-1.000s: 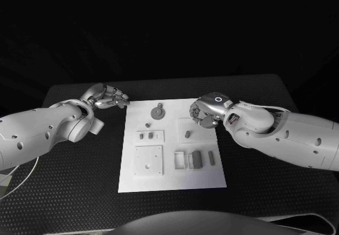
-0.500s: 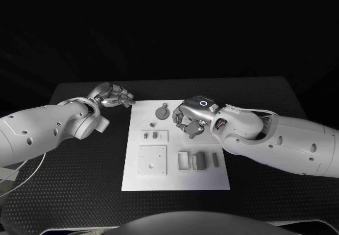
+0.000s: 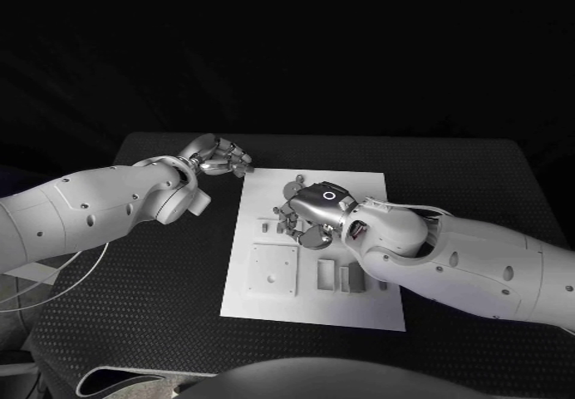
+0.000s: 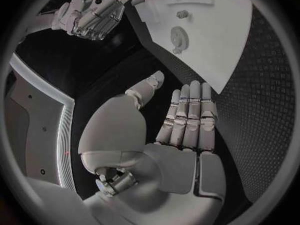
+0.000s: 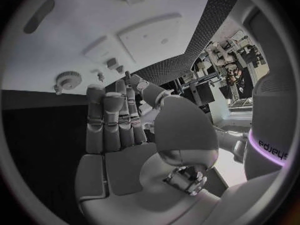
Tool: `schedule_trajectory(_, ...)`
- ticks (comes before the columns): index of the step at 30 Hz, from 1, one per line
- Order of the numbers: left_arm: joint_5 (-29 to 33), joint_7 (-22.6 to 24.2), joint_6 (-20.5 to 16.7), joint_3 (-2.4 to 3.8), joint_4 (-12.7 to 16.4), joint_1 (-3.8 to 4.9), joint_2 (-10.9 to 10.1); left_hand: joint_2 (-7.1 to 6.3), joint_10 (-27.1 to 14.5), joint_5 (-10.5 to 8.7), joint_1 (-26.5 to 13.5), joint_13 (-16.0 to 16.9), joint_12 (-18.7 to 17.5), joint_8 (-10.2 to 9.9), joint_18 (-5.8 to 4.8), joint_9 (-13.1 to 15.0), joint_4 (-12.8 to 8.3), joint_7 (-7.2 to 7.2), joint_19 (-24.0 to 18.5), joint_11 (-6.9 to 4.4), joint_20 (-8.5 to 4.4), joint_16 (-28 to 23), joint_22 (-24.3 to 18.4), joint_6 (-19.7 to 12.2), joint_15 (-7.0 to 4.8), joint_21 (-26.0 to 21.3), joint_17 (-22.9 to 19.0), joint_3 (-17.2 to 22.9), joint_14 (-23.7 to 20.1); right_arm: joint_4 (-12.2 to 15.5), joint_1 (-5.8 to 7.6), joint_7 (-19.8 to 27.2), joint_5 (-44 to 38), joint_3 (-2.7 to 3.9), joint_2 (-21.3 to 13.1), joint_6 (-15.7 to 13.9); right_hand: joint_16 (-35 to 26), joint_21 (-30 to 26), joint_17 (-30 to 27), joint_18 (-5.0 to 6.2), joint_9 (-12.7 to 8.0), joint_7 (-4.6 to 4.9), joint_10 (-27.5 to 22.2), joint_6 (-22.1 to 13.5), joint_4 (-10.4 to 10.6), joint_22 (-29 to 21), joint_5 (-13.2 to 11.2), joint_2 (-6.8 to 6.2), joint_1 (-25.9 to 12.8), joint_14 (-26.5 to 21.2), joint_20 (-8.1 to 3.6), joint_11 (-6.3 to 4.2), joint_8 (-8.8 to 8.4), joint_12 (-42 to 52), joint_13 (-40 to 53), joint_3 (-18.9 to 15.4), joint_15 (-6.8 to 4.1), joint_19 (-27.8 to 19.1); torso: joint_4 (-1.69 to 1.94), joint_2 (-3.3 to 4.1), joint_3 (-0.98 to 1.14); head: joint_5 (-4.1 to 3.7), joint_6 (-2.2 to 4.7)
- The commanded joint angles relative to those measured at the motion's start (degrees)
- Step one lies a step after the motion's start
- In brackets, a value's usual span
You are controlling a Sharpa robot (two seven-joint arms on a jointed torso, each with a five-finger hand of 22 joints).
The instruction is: Assemble the parts on the task board
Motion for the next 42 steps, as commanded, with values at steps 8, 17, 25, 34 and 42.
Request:
schedule_trajectory(8,0.0,0.3,0.6,0.04,-0.2,0.47,0.6,-0.28,-0.4,-0.13,0.2,-0.1,-0.3,-0.1,-0.16,0.0,-0.1,0.04,0.1,-0.17,0.15,-0.4,-0.2,-0.4,0.18,-0.1,0.2,-0.2,0.3,-0.8,-1.77,1.8,0.2,-0.56,1.0,2.1,-0.1,0.3,0.1,3.99,0.1,0.19,0.4,0.3,-0.3,1.0,0.2,0.67,-0.2,-0.1,-0.37,-0.1,0.31,-0.1,0.0,0.3,-0.39,-0.2,-0.12,0.05,-0.09,3.23,-1.85)
schedule_trajectory(17,0.0,0.5,0.3,0.04,-0.3,0.65,0.5,-0.37,-0.5,-0.06,0.2,-0.1,-0.3,-0.1,-0.19,0.0,-0.1,0.06,0.0,-0.14,0.2,-0.6,-0.3,-0.4,0.22,-0.1,0.3,-0.2,0.2,-1.2,-2.61,2.2,0.5,-1.57,1.6,3.5,-0.1,0.3,0.1,3.99,0.1,0.21,0.3,0.2,-0.3,1.1,0.2,0.77,-0.3,-0.1,-0.37,-0.08,0.27,-0.1,0.0,0.3,-0.38,-0.2,-0.09,0.03,0.01,4.41,-1.85)
schedule_trajectory(25,0.0,0.5,0.3,0.04,-0.3,0.73,0.2,-0.46,-0.5,-0.04,0.2,-0.1,-0.3,-0.1,-0.21,0.0,-0.1,0.07,0.0,-0.13,0.23,-0.7,-0.4,-0.5,0.26,-0.1,0.4,-0.3,0.2,-1.1,-3.1,2.3,0.5,-1.77,1.7,3.8,-0.2,0.2,0.1,3.99,0.1,0.23,0.3,0.2,-0.4,1.1,0.2,0.84,-0.4,-0.1,-0.37,-0.07,0.26,-0.2,0.0,0.3,-0.37,-0.3,-0.05,0.04,0.04,4.96,-1.85)
schedule_trajectory(34,0.0,0.5,0.4,0.04,-0.3,0.75,0.3,-0.46,-0.5,-0.03,0.2,-0.1,-0.3,-0.1,-0.22,0.0,-0.1,0.07,-0.1,-0.12,0.24,-0.8,-0.5,-0.5,0.28,-0.1,0.5,-0.3,0.2,-1.9,-3.41,2.2,-0.1,-2.12,2.2,4.4,-0.2,0.2,0.1,3.99,0.1,0.23,0.3,0.2,-0.4,1.1,0.2,0.9,-0.4,-0.1,-0.37,-0.07,0.25,-0.2,0.0,0.3,-0.36,-0.3,-0.09,0.06,-0.01,5.05,-1.85)
schedule_trajectory(42,0.0,0.5,0.5,0.04,-0.3,0.77,0.3,-0.46,-0.5,-0.03,0.2,-0.1,-0.2,-0.1,-0.22,0.0,-0.1,0.07,-0.1,-0.12,0.25,-0.8,-0.5,-0.5,0.28,-0.1,0.5,-0.3,0.1,-2.7,-3.53,2.0,-0.9,-2.23,2.5,4.5,-0.2,0.2,0.2,3.99,0.1,0.24,0.3,0.2,-0.5,1.1,0.2,0.92,-0.4,-0.1,-0.37,-0.07,0.25,-0.2,0.0,0.3,-0.36,-0.3,-0.01,0.05,0.01,5.07,-1.85)
